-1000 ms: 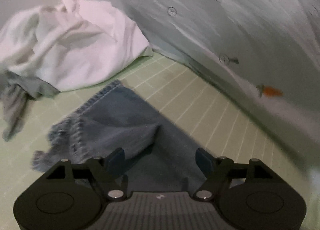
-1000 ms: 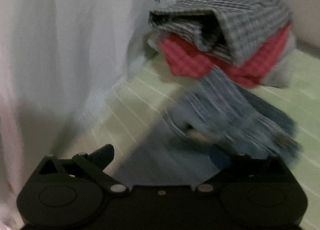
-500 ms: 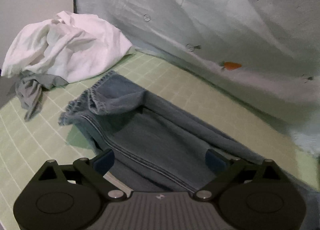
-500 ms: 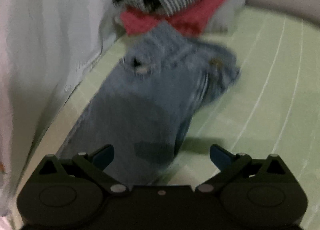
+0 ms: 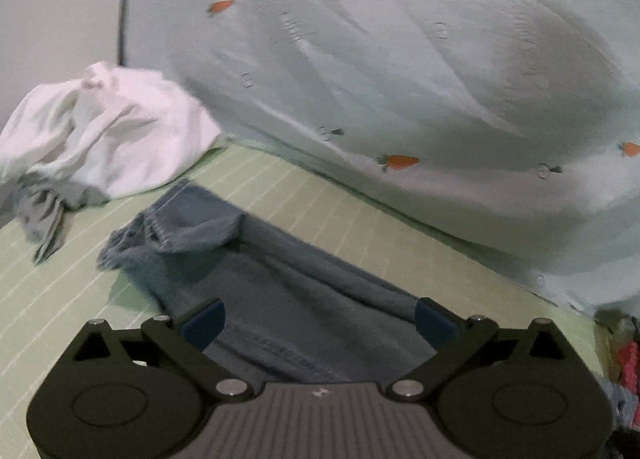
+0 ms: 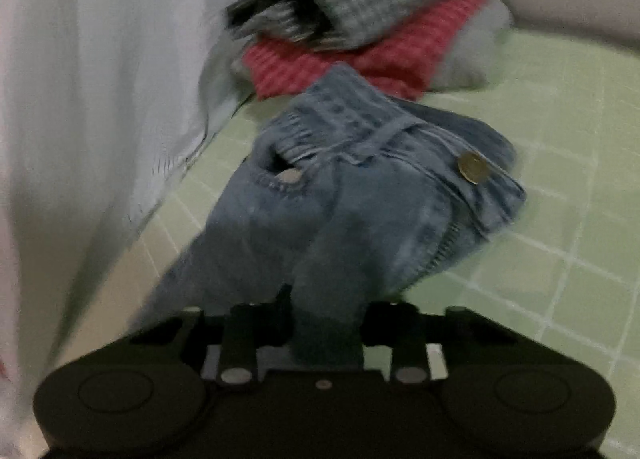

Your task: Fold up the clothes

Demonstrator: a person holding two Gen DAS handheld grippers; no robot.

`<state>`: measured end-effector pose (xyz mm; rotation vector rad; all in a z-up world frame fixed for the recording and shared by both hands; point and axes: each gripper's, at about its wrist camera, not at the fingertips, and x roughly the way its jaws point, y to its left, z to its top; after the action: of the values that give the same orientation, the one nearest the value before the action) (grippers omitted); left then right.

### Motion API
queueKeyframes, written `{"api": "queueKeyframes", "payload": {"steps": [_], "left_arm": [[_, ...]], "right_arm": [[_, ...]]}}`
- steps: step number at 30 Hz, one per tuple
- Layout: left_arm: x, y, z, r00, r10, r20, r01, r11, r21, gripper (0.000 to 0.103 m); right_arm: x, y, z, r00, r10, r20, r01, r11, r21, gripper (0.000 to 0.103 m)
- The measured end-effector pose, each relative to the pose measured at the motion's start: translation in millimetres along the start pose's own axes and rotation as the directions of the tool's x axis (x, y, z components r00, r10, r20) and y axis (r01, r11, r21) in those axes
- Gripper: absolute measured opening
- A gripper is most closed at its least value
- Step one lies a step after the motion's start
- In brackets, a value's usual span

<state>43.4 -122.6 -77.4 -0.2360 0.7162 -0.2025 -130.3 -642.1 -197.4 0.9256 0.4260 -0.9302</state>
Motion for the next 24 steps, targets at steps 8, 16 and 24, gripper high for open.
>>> {"api": "queueKeyframes", "payload": {"steps": [8,16,24], "left_arm": [[-10.3,37.4,-4.9,0.994,0.11,-0.011,-0.111,0.992,-0.058,0.1],[17.0,60.4,-19.7,0.979,0.141,-0.146,-0.145,0.989,-0.014,0.1],[61.4,57.1,-41.0,0.931,0.212,-0.296,-0.152,0.965,0.215,0.1]], "right_arm": [[-37.4,-54.0,21.1,0.986,-0.152,0.069,0.155,0.987,-0.032,0.023],[-41.9,-59.1,36.8,0.961,-0.272,0.044,0.275,0.951,-0.14,0.053],[-80.1,2.6,-23.2,0.965,-0.255,0.061,0.261,0.921,-0.29,0.095]]}}
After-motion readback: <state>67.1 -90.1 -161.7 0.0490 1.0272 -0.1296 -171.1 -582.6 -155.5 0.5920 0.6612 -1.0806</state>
